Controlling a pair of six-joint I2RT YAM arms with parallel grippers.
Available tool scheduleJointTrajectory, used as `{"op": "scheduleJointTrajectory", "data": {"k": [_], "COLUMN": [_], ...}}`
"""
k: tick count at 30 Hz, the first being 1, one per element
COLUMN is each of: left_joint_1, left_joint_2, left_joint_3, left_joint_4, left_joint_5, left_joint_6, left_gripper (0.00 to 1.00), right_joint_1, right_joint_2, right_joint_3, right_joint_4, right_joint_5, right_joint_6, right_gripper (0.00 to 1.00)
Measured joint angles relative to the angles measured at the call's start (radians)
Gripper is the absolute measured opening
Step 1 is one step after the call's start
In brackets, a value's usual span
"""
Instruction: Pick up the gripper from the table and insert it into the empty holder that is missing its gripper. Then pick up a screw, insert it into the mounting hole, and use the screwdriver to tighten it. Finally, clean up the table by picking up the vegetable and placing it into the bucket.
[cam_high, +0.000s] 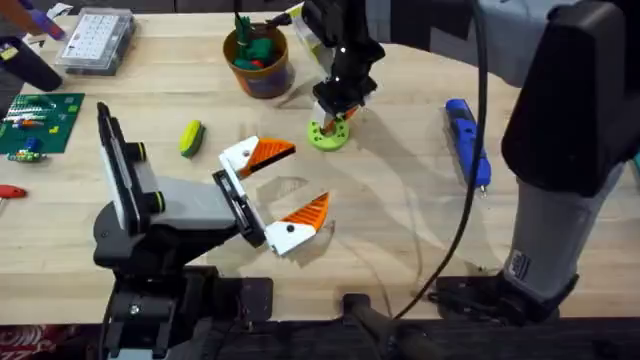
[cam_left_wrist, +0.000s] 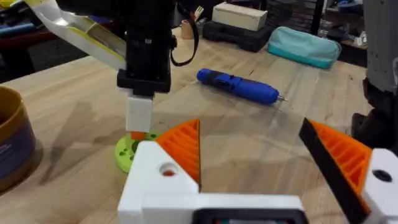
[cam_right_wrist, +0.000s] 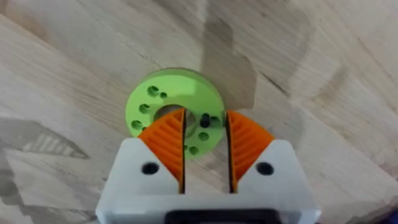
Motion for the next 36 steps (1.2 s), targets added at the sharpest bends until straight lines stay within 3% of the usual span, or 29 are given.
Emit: {"op": "scheduleJointTrajectory", "data": {"k": [33, 36], "left_joint_1": [0.0, 0.0], "left_joint_2": [0.0, 0.0], "left_joint_3": [0.0, 0.0], "left_joint_4": [0.0, 0.0], "left_joint_5": [0.0, 0.0], "left_joint_6": [0.0, 0.0], "left_gripper": [0.986, 0.986], "right_joint_1": [0.003, 0.004], "right_joint_2": [0.0, 0.0], "right_joint_3": [0.03, 0.03], "right_joint_4": [-0.026, -0.026], "right_joint_5": [0.015, 0.015], "right_joint_6": [0.0, 0.0], "right_gripper": [0.34, 0.301]}}
